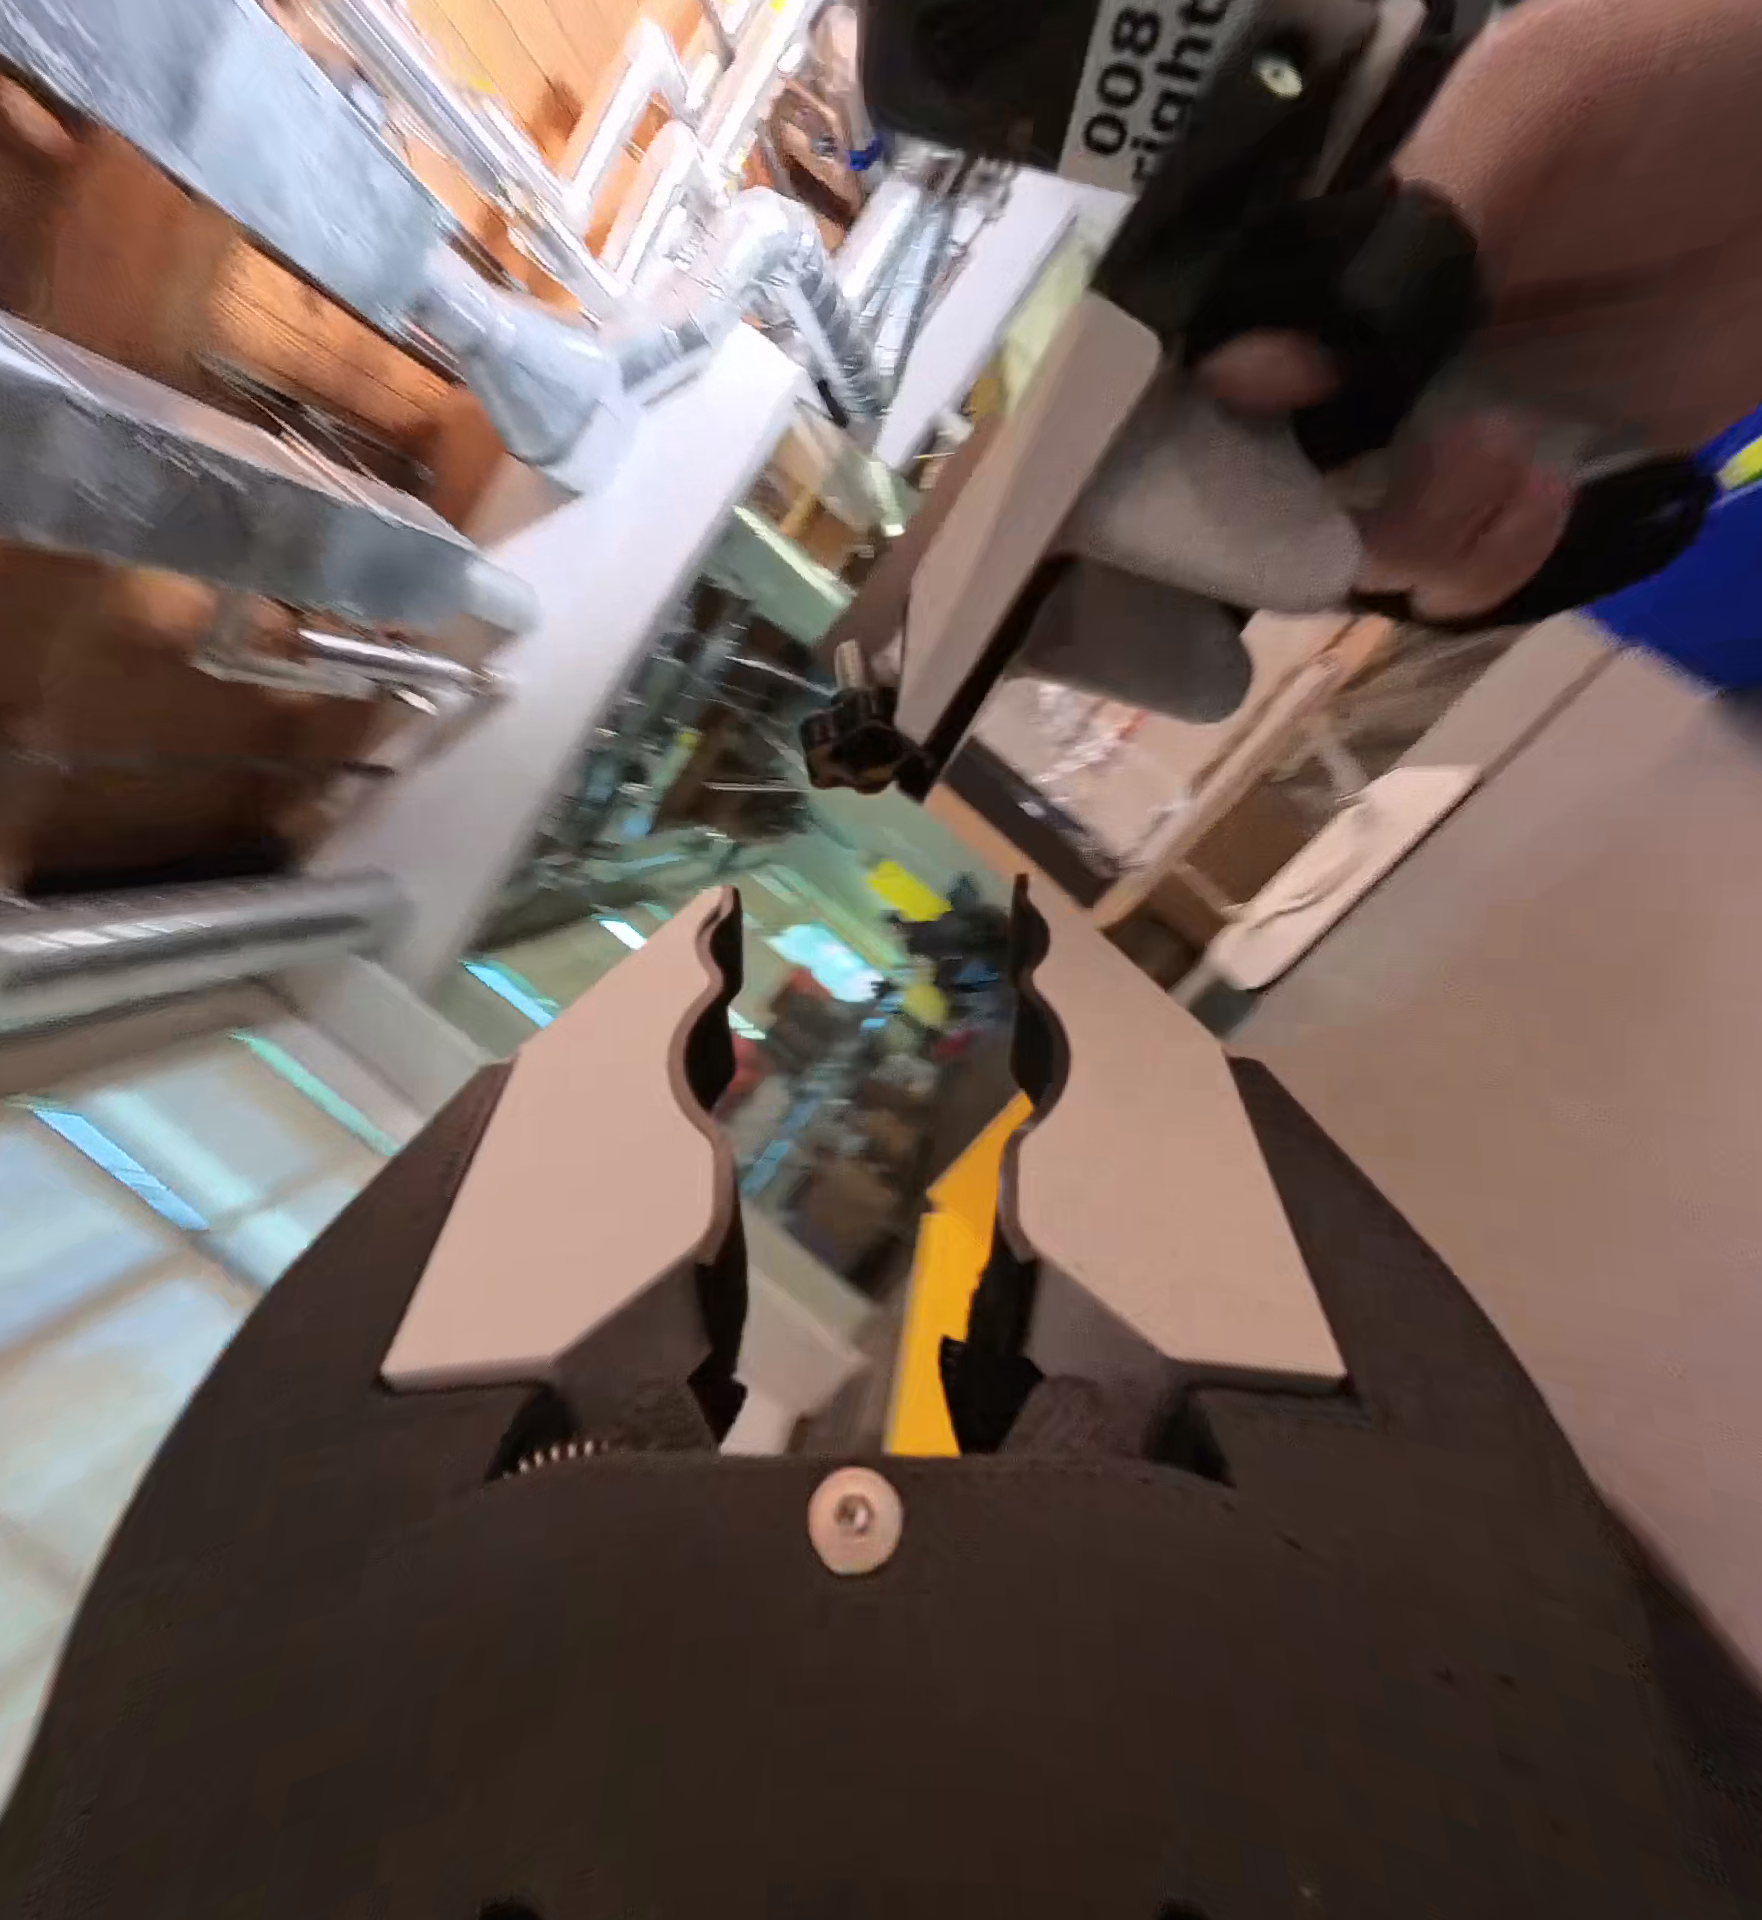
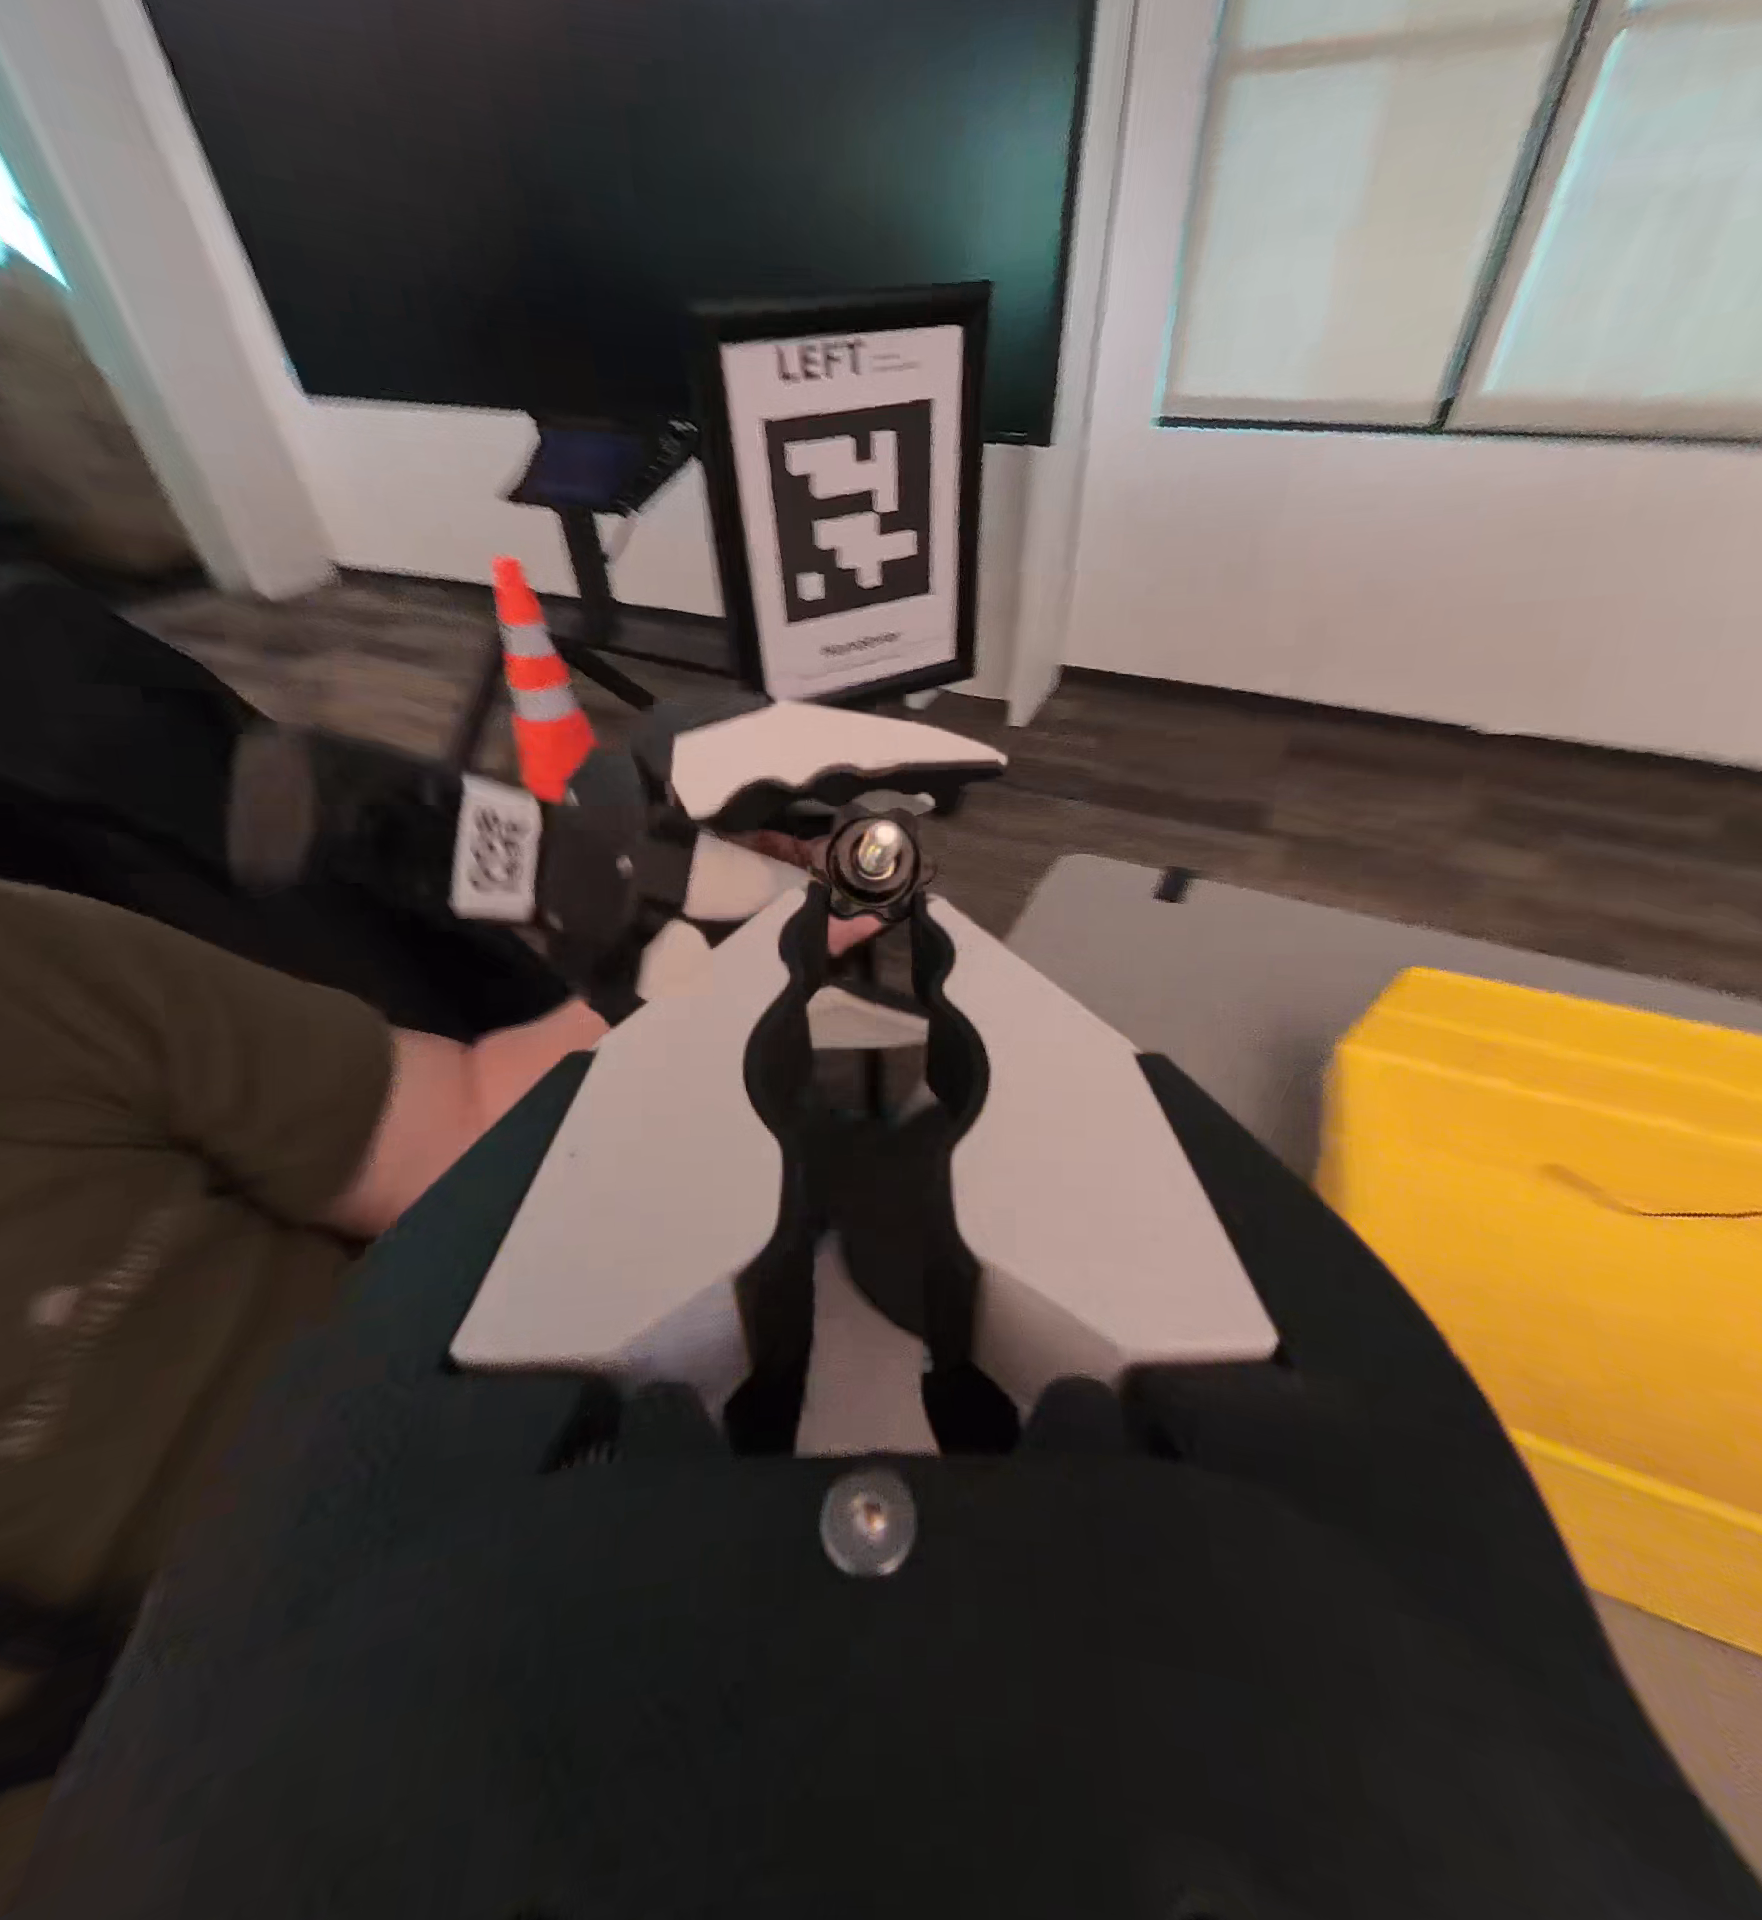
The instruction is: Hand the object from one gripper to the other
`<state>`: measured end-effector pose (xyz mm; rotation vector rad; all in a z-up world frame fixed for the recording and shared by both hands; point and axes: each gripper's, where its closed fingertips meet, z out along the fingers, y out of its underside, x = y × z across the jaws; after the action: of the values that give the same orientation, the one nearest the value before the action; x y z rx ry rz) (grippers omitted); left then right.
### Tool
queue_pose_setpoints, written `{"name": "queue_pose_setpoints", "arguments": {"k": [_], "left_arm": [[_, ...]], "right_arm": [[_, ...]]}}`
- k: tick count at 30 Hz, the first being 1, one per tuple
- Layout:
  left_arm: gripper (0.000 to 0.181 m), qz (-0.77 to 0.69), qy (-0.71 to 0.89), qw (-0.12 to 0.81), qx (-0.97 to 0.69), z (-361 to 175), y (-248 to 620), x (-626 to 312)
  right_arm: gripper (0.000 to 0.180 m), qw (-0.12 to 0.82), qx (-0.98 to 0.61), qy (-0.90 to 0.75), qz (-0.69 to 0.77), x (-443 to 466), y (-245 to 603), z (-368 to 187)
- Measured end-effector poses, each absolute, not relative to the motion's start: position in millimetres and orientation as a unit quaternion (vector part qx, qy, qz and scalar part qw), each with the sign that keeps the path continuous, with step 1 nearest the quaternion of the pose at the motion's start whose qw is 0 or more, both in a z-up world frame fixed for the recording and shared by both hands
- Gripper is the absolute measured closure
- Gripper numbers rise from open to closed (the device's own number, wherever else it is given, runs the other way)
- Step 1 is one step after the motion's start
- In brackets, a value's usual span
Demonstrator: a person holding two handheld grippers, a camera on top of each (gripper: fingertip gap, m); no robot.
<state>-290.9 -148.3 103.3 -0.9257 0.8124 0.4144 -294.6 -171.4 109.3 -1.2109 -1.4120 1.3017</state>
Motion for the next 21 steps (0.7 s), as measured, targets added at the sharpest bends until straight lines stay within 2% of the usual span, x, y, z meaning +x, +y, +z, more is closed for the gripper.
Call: {"name": "queue_pose_setpoints", "arguments": {"k": [3,6,12,21], "left_arm": [[0.136,0.269,0.370,0.804,-0.380,113,-158,-287],[0.141,0.241,0.380,0.818,-0.358,117,-170,-273],[0.152,0.213,0.373,0.836,-0.341,127,-183,-267],[0.152,0.232,0.377,0.831,-0.337,128,-186,-266]], "right_arm": [[0.166,0.349,-0.484,-0.538,0.596,-291,-182,114],[0.166,0.313,-0.469,-0.529,0.634,-291,-189,116],[0.166,0.272,-0.452,-0.516,0.675,-291,-197,120],[0.166,0.251,-0.438,-0.512,0.695,-289,-200,121]]}}
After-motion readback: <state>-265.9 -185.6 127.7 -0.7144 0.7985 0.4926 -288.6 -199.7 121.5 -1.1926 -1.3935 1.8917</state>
